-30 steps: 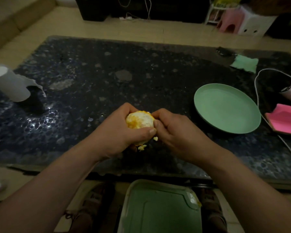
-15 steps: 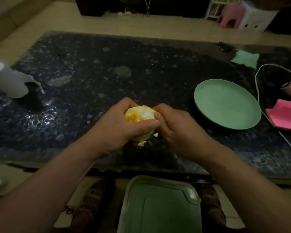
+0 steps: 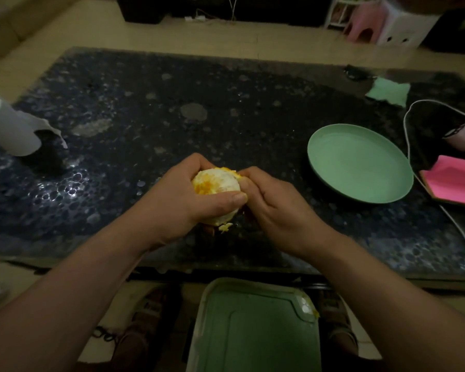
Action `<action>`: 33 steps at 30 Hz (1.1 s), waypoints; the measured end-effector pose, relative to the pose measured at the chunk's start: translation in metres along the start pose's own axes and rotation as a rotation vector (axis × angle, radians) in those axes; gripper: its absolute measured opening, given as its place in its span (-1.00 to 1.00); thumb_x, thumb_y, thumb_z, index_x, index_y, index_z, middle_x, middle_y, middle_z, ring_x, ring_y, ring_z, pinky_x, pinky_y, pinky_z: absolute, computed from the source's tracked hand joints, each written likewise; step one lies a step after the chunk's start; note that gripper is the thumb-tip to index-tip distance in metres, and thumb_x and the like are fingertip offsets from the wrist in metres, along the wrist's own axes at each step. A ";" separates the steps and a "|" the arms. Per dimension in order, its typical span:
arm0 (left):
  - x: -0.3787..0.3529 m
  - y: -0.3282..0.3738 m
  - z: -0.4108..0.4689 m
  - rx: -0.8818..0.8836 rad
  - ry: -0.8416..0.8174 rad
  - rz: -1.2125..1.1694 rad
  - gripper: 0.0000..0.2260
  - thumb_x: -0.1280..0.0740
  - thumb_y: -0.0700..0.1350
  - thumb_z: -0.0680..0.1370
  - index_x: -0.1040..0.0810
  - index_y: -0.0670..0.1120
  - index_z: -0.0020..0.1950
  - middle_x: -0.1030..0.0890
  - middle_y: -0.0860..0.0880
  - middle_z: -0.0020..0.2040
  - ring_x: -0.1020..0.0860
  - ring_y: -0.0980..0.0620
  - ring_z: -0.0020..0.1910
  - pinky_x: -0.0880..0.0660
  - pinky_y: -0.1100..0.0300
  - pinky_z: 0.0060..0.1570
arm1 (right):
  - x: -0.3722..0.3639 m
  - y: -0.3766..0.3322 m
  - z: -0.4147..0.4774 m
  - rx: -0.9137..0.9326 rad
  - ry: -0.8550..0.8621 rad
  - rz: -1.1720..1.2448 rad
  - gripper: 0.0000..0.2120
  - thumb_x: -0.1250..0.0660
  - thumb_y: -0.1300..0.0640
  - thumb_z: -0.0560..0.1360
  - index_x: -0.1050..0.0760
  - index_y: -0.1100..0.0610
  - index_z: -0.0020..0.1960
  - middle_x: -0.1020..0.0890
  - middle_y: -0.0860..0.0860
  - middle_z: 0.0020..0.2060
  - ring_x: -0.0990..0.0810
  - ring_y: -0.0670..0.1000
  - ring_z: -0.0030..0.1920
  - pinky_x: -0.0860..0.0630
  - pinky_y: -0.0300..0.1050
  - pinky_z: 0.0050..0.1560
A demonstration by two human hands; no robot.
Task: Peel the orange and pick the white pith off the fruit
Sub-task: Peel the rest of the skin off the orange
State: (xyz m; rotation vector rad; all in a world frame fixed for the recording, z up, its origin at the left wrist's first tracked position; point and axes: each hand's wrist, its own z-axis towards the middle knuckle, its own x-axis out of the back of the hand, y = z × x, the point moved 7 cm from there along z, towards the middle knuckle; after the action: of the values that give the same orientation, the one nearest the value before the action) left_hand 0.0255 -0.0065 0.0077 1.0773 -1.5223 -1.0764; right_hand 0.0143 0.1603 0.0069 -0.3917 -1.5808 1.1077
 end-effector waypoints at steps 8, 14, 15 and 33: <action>-0.004 0.005 -0.001 -0.043 -0.029 -0.006 -0.44 -0.64 0.19 0.20 -0.54 -0.01 0.05 -0.72 -0.03 -0.16 -0.69 0.03 -0.27 -0.58 0.18 -0.39 | 0.005 -0.002 -0.001 0.044 0.099 -0.069 -0.84 -0.21 0.06 0.73 -0.55 0.04 0.17 -0.62 -0.11 -0.24 -0.62 -0.11 -0.24 -0.57 0.02 -0.22; 0.000 0.007 0.000 -0.065 -0.042 -0.059 -0.41 -0.61 0.16 0.22 -0.55 -0.13 0.10 -0.71 -0.01 -0.19 -0.67 0.06 -0.27 -0.59 0.18 -0.37 | 0.007 0.001 -0.003 -0.018 0.138 0.158 -0.84 -0.24 0.11 0.72 -0.61 0.02 0.13 -0.66 -0.11 -0.24 -0.65 -0.09 -0.26 -0.60 -0.04 -0.25; 0.001 0.007 0.000 -0.057 -0.047 -0.081 -0.41 -0.60 0.14 0.22 -0.55 -0.14 0.11 -0.71 -0.01 -0.18 -0.67 0.06 -0.26 -0.59 0.17 -0.37 | 0.007 -0.001 -0.003 -0.023 0.138 0.198 -0.83 -0.24 0.12 0.72 -0.62 0.03 0.13 -0.67 -0.08 -0.25 -0.64 -0.09 -0.28 -0.61 -0.02 -0.26; 0.014 0.011 0.002 -0.036 0.044 0.172 -0.19 -0.68 0.37 0.12 -0.46 0.17 0.25 -0.66 0.06 0.15 -0.70 0.06 0.04 -0.69 0.08 -0.07 | 0.007 0.008 0.008 -0.095 0.074 0.271 -0.85 -0.30 -0.05 0.70 -0.62 -0.08 0.19 -0.72 -0.05 -0.05 -0.72 -0.06 -0.07 -0.68 -0.01 -0.06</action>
State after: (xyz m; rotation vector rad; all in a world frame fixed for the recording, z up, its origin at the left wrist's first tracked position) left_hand 0.0201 -0.0177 0.0206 0.9216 -1.5247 -0.9518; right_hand 0.0022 0.1657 0.0048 -0.7195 -1.5499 1.2092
